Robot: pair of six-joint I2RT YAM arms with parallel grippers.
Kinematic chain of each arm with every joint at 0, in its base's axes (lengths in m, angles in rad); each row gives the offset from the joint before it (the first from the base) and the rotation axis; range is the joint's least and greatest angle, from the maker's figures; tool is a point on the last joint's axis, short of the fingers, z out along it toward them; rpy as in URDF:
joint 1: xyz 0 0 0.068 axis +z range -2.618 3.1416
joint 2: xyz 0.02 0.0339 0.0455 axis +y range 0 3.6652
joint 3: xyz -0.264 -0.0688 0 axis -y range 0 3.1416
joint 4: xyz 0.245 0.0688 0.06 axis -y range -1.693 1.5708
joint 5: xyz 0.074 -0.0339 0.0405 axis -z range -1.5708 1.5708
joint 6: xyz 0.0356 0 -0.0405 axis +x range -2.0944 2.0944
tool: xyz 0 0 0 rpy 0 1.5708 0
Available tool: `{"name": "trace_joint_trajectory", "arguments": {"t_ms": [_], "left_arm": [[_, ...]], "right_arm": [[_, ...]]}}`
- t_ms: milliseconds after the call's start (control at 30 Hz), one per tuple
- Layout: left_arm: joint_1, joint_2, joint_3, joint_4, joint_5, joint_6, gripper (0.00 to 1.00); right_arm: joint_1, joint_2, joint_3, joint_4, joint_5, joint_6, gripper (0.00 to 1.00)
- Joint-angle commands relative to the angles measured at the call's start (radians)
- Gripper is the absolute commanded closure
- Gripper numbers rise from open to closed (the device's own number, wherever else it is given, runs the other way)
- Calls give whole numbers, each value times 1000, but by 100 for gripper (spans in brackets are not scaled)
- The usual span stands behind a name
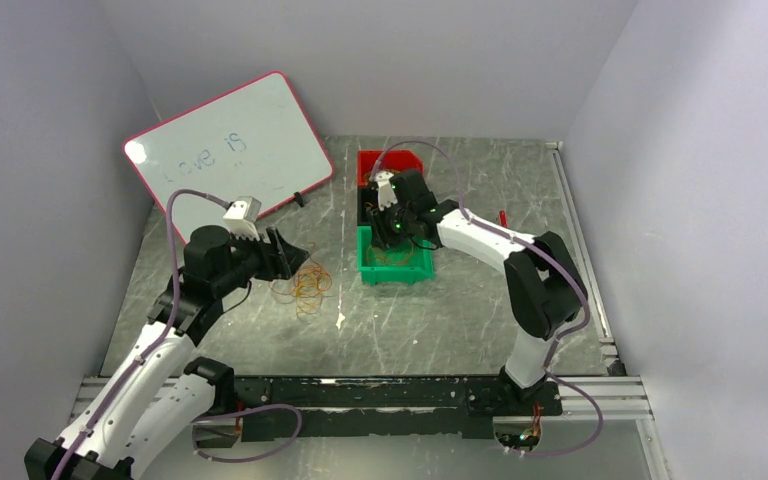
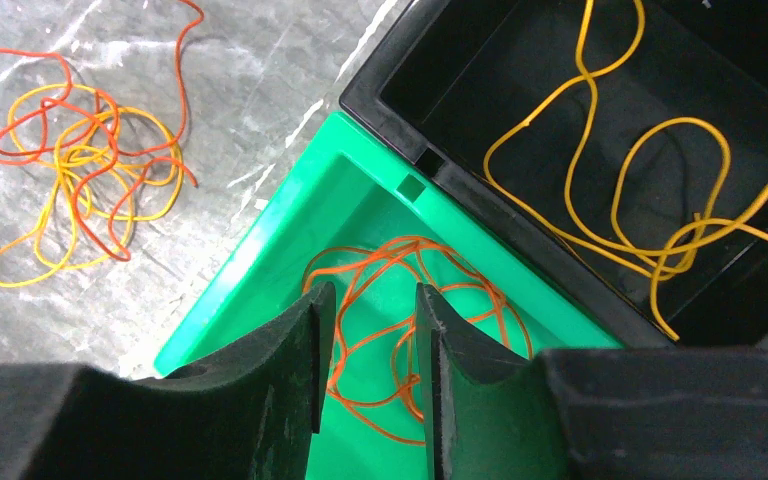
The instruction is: Untangle the cables
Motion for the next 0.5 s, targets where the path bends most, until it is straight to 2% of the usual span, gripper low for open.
{"name": "trace_joint_trajectory", "arguments": {"t_ms": [0,267,467], "left_arm": [[5,-11,-11,25,17,-5,31],[4,-1,-7,30,17,-2,31],[4,3,-4,19,-3,6,31]], "right_arm": [[2,-64,36,-41,27,2,60],[1,-122,54,-144,94,21,53],[2,-212,7,-120,68,22,51]]}}
